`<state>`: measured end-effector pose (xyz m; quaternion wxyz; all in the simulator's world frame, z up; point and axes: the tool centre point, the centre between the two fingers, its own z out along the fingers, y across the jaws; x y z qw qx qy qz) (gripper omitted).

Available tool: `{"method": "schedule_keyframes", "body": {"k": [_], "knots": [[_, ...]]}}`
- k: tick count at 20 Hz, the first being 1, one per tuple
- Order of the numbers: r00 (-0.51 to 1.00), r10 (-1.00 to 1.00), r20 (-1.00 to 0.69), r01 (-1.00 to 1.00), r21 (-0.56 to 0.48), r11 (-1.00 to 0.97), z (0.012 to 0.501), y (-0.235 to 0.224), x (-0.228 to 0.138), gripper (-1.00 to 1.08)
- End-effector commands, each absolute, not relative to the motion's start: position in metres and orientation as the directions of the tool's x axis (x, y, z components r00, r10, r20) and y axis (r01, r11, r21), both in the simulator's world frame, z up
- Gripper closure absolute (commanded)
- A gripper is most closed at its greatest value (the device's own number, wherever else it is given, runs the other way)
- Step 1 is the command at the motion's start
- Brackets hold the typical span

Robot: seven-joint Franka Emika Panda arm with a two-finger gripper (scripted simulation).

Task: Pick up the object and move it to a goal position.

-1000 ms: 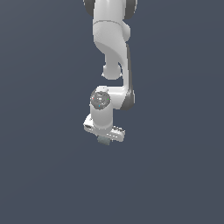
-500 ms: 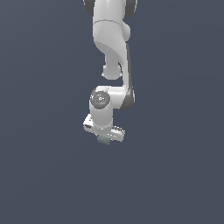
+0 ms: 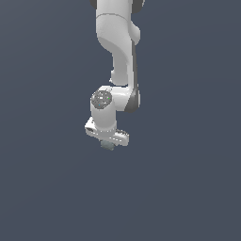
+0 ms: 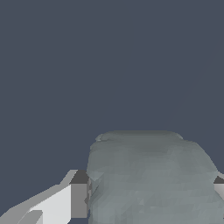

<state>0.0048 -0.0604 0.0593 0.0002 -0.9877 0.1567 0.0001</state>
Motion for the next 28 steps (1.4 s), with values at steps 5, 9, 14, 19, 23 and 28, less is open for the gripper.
{"method": "schedule_keyframes", "body": {"k": [5,9,14,19,23,28], "knots": [[0.951,-0.31,0.0,-0.31,-0.001,-0.951,0.081,-0.093,-0.03,1.08],[0.951,-0.311,0.0,-0.311,-0.002,-0.951,0.099,-0.121,-0.06,1.08],[0.951,-0.311,0.0,-0.311,-0.002,-0.951,0.121,-0.154,-0.095,1.08],[0.951,-0.311,0.0,-0.311,-0.002,-0.951,0.14,-0.183,-0.124,1.08],[0.951,-0.311,0.0,-0.311,-0.002,-0.951,0.152,-0.201,-0.142,1.08],[0.951,-0.31,0.0,-0.31,-0.002,-0.951,0.16,-0.213,-0.153,1.08]]}}
